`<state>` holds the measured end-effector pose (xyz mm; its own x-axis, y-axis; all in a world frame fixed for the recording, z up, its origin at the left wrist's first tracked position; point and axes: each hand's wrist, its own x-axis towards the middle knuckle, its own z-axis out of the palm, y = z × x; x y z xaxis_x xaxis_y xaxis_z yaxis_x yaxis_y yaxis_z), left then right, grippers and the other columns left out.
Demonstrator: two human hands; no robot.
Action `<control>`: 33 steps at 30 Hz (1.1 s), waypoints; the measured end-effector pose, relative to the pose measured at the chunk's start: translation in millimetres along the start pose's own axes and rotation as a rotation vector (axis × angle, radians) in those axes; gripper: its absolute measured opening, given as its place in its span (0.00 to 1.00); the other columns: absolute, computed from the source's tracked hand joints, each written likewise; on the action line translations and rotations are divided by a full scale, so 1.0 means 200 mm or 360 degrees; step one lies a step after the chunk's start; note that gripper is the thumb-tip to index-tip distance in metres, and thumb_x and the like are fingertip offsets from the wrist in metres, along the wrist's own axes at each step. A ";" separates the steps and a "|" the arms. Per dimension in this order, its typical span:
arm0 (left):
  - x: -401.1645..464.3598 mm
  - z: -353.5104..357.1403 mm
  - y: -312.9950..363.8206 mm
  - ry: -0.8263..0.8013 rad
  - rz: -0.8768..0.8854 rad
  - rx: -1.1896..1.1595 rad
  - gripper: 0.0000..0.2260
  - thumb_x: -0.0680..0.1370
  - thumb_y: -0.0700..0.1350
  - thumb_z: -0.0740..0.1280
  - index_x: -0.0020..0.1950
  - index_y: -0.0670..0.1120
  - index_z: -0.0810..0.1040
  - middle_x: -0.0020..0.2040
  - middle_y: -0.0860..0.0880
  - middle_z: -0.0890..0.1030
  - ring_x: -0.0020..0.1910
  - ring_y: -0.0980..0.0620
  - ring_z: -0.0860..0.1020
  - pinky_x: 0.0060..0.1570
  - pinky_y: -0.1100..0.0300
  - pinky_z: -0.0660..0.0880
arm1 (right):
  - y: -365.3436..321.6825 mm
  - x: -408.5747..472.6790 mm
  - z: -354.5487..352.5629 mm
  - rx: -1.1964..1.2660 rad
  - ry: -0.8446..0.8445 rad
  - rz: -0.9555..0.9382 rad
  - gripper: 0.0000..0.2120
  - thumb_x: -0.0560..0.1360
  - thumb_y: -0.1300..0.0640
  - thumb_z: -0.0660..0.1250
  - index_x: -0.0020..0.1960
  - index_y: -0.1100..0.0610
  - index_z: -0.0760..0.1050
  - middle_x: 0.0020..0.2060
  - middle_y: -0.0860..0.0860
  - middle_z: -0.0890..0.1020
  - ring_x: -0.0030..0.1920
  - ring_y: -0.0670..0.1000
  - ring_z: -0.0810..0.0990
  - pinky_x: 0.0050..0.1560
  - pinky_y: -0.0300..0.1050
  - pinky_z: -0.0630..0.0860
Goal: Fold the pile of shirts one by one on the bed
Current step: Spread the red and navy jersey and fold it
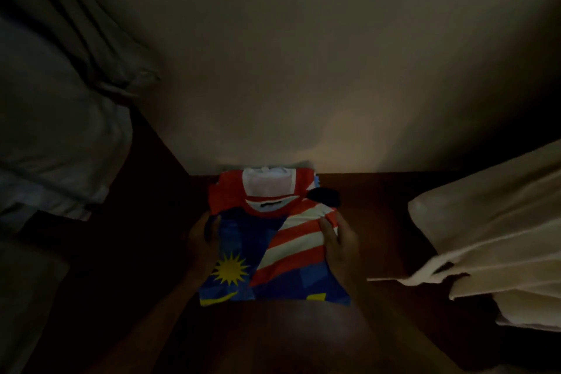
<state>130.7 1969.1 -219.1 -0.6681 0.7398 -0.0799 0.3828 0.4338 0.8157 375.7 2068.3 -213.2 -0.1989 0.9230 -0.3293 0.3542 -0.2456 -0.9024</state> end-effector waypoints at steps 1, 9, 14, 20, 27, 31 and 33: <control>0.06 0.01 -0.03 0.0013 -0.0013 0.0007 0.14 0.81 0.47 0.64 0.55 0.37 0.81 0.49 0.39 0.83 0.51 0.40 0.80 0.52 0.55 0.70 | 0.01 0.06 0.03 0.0013 -0.0006 -0.0004 0.12 0.82 0.50 0.61 0.61 0.53 0.74 0.46 0.46 0.82 0.44 0.40 0.83 0.45 0.35 0.79; 0.57 0.26 -0.28 -0.0085 -0.0341 -0.0201 0.18 0.80 0.45 0.69 0.63 0.33 0.76 0.58 0.37 0.79 0.57 0.40 0.77 0.53 0.58 0.70 | 0.16 0.53 0.25 0.0112 -0.0044 0.0062 0.16 0.81 0.44 0.60 0.68 0.45 0.68 0.53 0.42 0.78 0.53 0.45 0.79 0.50 0.35 0.75; 0.46 0.29 -0.56 -0.0110 -0.0844 -0.0471 0.19 0.76 0.55 0.72 0.55 0.40 0.79 0.49 0.44 0.81 0.47 0.46 0.79 0.52 0.47 0.76 | 0.34 0.53 0.24 -0.0037 -0.0036 0.0516 0.32 0.73 0.36 0.68 0.71 0.50 0.64 0.59 0.49 0.73 0.58 0.51 0.74 0.61 0.53 0.73; 0.26 0.31 -0.65 -0.0092 -0.0827 -0.0240 0.35 0.67 0.62 0.77 0.66 0.43 0.76 0.65 0.42 0.77 0.63 0.41 0.76 0.62 0.42 0.74 | 0.41 0.40 0.22 -0.0333 0.0004 0.0645 0.23 0.75 0.49 0.72 0.66 0.54 0.69 0.55 0.52 0.77 0.58 0.57 0.77 0.60 0.56 0.75; 0.29 0.25 -0.36 0.0130 -0.0426 -0.0071 0.14 0.82 0.43 0.64 0.65 0.37 0.75 0.59 0.44 0.76 0.58 0.47 0.75 0.56 0.52 0.72 | 0.37 0.39 0.18 -0.0174 0.0028 0.0356 0.09 0.79 0.49 0.65 0.50 0.54 0.78 0.43 0.55 0.84 0.42 0.54 0.84 0.49 0.60 0.81; 0.21 0.23 -0.41 0.0137 -0.0547 -0.0092 0.17 0.82 0.47 0.64 0.67 0.39 0.75 0.62 0.41 0.77 0.62 0.42 0.76 0.61 0.46 0.73 | 0.37 0.31 0.18 -0.0018 0.0049 0.0527 0.06 0.80 0.53 0.65 0.49 0.55 0.78 0.45 0.57 0.84 0.43 0.56 0.84 0.45 0.54 0.81; 0.13 0.24 -0.45 0.0077 -0.0685 -0.0088 0.19 0.81 0.50 0.65 0.66 0.39 0.75 0.62 0.38 0.78 0.61 0.39 0.76 0.62 0.40 0.73 | 0.42 0.28 0.20 -0.0052 -0.0023 0.0678 0.06 0.81 0.57 0.63 0.45 0.53 0.74 0.50 0.60 0.82 0.38 0.50 0.79 0.40 0.45 0.77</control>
<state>109.1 1974.8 -322.9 -0.7889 0.4721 -0.3934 0.0289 0.6680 0.7436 357.7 2087.9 -319.3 -0.0412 0.7367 -0.6749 0.4362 -0.5945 -0.6755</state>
